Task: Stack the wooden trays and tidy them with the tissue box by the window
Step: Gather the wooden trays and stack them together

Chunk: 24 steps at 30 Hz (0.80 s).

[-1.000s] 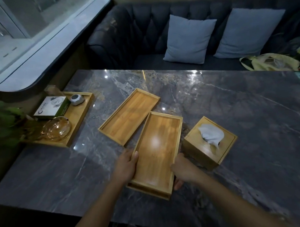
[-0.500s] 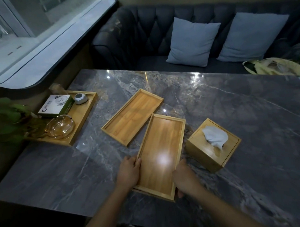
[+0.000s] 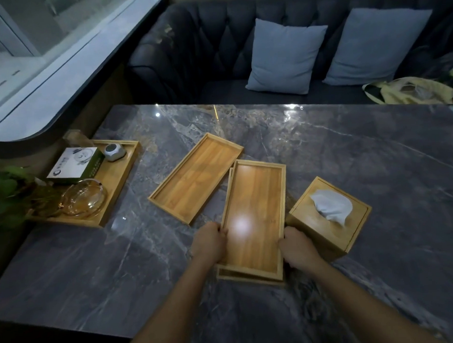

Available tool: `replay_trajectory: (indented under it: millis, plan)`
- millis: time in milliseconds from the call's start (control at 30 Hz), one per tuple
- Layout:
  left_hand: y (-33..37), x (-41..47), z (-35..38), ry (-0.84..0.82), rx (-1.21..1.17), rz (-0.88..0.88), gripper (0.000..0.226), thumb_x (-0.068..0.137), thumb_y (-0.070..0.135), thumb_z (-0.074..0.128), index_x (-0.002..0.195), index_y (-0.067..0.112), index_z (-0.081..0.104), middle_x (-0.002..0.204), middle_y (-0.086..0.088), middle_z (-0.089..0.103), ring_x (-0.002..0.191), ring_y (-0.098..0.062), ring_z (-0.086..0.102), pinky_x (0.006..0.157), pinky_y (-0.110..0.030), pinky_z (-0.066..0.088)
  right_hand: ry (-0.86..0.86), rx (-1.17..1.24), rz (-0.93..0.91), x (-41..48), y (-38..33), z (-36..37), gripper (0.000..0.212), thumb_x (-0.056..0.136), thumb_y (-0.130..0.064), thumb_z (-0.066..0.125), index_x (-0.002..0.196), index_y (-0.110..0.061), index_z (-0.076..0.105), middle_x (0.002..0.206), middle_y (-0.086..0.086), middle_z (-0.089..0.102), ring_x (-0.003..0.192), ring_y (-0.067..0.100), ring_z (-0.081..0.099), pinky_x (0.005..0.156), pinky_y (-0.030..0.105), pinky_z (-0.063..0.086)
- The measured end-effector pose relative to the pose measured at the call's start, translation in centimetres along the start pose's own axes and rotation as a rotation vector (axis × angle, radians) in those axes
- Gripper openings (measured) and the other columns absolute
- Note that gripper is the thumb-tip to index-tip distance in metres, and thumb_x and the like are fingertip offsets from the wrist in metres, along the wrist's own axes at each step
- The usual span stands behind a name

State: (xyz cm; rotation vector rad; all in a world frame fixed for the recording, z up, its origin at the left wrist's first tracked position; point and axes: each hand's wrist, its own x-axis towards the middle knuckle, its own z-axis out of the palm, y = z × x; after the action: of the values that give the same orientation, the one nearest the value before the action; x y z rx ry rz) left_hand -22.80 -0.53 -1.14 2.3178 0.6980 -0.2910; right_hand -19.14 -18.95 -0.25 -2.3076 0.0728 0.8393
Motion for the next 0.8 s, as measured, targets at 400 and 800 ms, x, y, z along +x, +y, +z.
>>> replay_trajectory:
  millis: [400,800]
  plan:
    - [0.6,-1.2,-0.1,-0.086,-0.151,0.218,0.030,0.091,0.017,0.050,0.120,0.017,0.059,0.114,-0.007,0.067,0.100,-0.018,0.063,0.088,-0.039,0.053,0.018,-0.047,-0.094,2.9,2.0,-2.5,0.026,0.088,-0.014,0.045,0.071,-0.010,0.063,0.072,0.006,0.067,0.071,0.025,0.063,0.063,0.035,0.049]
    - [-3.0,-3.1,1.2,-0.259,0.157,0.548,0.035,0.076,0.019,0.067,0.104,0.017,0.046,0.135,0.002,0.033,0.108,-0.017,0.048,0.079,-0.023,0.042,0.005,-0.025,-0.367,0.0,5.4,-1.9,0.069,0.071,-0.059,0.063,0.127,-0.057,0.022,0.127,-0.009,0.037,0.112,0.012,0.043,0.092,0.037,0.046]
